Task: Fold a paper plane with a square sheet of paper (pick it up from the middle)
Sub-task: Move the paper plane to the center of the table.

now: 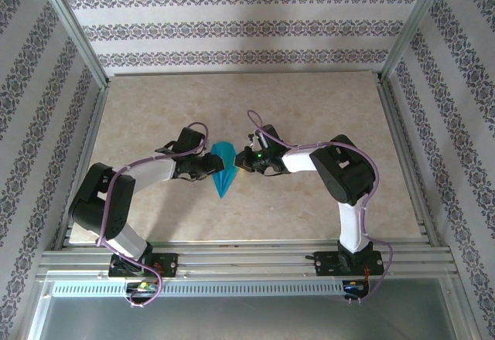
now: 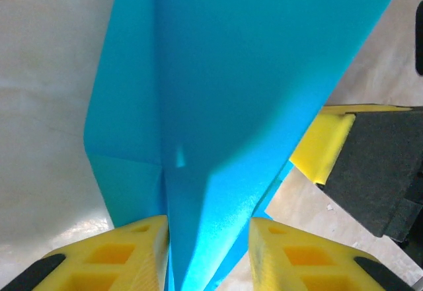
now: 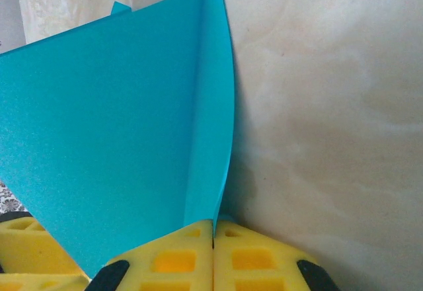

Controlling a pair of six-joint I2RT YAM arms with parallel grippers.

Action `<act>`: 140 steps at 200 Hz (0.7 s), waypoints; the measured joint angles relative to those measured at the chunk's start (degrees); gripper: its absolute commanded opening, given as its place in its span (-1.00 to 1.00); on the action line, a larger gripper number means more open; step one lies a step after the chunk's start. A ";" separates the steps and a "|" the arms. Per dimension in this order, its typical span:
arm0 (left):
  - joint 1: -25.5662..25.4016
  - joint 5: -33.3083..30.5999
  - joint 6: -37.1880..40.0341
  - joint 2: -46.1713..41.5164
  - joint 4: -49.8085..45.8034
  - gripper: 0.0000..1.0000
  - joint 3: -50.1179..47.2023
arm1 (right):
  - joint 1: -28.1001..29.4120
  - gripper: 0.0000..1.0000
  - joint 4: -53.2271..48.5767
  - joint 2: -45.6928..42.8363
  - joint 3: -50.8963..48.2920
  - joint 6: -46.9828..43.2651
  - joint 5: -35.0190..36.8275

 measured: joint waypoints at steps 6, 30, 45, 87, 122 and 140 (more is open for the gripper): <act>-0.17 0.00 -0.02 0.00 -0.15 -0.18 0.00 | 0.00 -0.86 0.00 0.00 0.00 -0.02 0.00; -0.98 -0.09 0.04 0.00 -1.64 -0.14 0.00 | 0.00 -0.86 0.02 0.00 0.00 0.00 0.00; -1.70 -0.31 0.09 0.00 -2.51 -0.14 0.02 | 0.00 -0.86 0.02 0.00 0.00 0.00 0.00; -4.13 -1.55 0.76 1.55 -4.70 -0.06 1.01 | 0.00 -0.85 0.02 0.00 0.00 0.02 -0.02; -5.75 -2.86 1.36 3.19 -5.86 -0.02 3.19 | 0.00 -0.81 0.02 0.02 0.02 0.02 -0.26; -6.34 -3.69 1.79 4.33 -6.38 0.00 4.37 | 0.00 -0.80 0.00 0.02 0.02 0.02 -0.52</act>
